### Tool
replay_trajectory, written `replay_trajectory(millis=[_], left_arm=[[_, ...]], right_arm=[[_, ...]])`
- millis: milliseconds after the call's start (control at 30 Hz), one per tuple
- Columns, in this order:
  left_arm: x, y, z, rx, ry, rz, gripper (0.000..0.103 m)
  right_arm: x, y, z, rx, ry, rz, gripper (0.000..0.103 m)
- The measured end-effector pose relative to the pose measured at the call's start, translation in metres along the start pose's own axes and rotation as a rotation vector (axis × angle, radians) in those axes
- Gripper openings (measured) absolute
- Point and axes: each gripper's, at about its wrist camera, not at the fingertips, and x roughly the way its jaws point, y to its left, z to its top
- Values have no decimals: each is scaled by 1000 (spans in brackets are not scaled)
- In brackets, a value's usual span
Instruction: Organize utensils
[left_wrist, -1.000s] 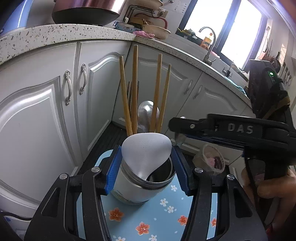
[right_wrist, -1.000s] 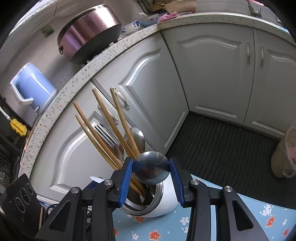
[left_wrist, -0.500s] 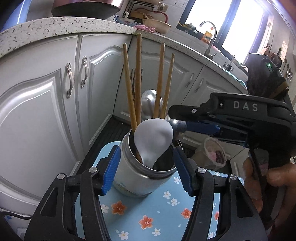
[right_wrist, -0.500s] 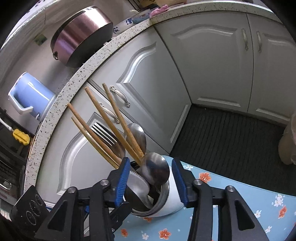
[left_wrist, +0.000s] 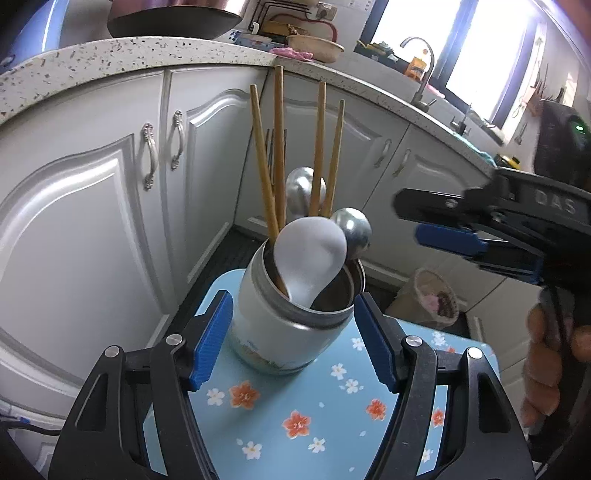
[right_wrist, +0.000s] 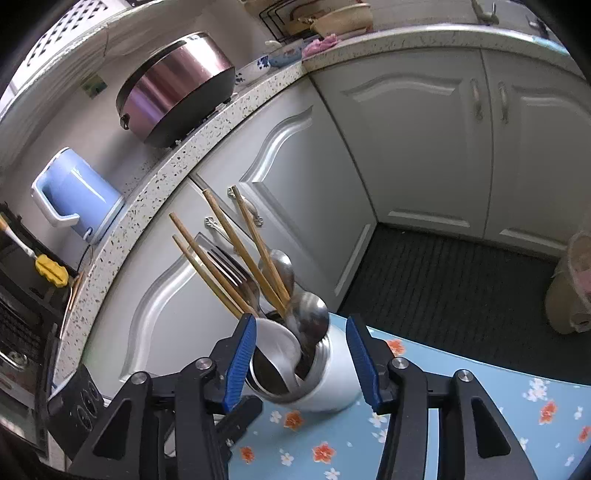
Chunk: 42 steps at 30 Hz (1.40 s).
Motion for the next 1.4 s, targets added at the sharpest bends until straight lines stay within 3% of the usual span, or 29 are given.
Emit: replay_trajectory(millis=[600, 800, 1400], left_arm=[[-30, 2, -13, 30, 8, 168, 69], [-39, 2, -12, 44, -7, 193, 69], [-52, -12, -10, 74, -25, 225, 69]], right_arm=[[-38, 5, -64, -79, -112, -179, 50], [-49, 12, -78, -118, -143, -220, 58], [-62, 19, -93, -134, -182, -226, 63]])
